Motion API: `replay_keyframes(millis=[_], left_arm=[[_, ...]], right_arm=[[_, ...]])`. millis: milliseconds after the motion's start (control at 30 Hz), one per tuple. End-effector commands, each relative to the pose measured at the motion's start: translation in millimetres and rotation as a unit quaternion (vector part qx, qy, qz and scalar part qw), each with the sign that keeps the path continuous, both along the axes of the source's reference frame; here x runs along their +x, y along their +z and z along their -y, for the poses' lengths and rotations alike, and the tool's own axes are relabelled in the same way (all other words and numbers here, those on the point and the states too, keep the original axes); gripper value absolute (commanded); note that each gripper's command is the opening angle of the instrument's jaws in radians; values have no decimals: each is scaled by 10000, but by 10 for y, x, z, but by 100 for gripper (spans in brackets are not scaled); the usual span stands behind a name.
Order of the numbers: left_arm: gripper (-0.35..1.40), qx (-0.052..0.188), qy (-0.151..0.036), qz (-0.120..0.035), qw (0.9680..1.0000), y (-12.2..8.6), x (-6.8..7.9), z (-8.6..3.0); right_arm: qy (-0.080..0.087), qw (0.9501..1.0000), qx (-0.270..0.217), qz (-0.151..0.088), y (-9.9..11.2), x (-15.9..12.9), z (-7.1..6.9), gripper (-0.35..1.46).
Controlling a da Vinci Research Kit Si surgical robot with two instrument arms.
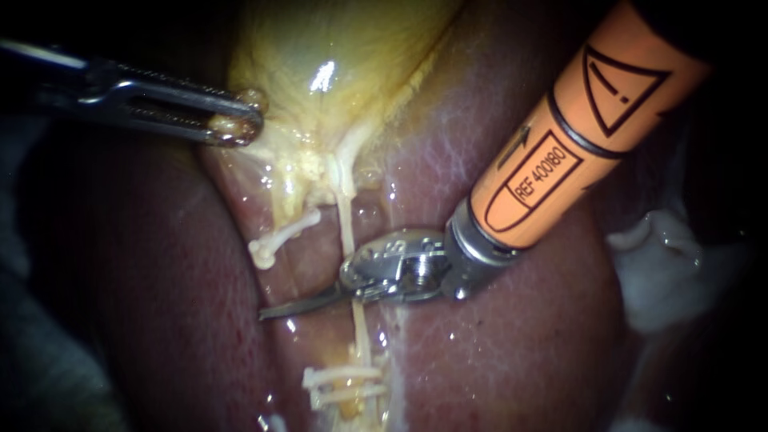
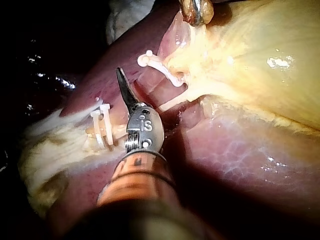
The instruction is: Go back from the cut left tube
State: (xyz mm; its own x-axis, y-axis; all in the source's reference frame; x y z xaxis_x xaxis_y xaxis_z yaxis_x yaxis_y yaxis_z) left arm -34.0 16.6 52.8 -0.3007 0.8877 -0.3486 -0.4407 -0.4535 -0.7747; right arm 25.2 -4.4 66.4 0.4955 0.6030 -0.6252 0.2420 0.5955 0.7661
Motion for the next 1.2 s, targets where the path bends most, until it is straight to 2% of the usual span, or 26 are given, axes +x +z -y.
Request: replay_keyframes(millis=[33,100,167,233,267,333,500,600,767,833,967,1033,1100,1200], left_arm=[[-35,0,0,-1,10000,0,0,0],[-35,0,0,0,10000,0,0,0],[-35,0,0,-1,10000,0,0,0],[-35,0,1,0,10000,0,0,0],[-35,0,1,0,10000,1,0,0],[-35,0,2,1,10000,1,0,-1],[-35,0,3,2,10000,2,1,-1],[-35,0,6,3,10000,3,2,-2],[-35,-7,1,-2,10000,5,4,-3],[-35,-7,2,-2,10000,5,5,-4],[-35,-7,5,0,10000,6,6,-5],[-35,-8,5,0,10000,7,6,-5],[-35,-8,5,0,10000,7,6,-5],[-35,-9,5,0,10000,7,6,-5]], right_arm=[[24,9999,140,81,-2,0,0,-35],[20,9997,210,132,-3,0,1,-35],[46,9997,187,157,-5,2,3,22],[219,9992,179,283,-7,3,5,81],[375,9985,91,378,-8,3,7,98],[464,9977,17,494,-11,4,10,116],[461,9973,23,567,-15,4,12,130],[537,9968,-10,594,-19,-1,12,138],[912,9928,-51,779,-39,-32,6,143],[1028,9913,-282,772,-48,-48,2,143],[1338,9836,-802,906,-68,-90,-7,143],[1385,9796,-1054,1009,-74,-106,-11,143],[1314,9740,-1387,1214,-81,-123,-16,143],[1092,9643,-1869,1525,-88,-143,-23,143]])
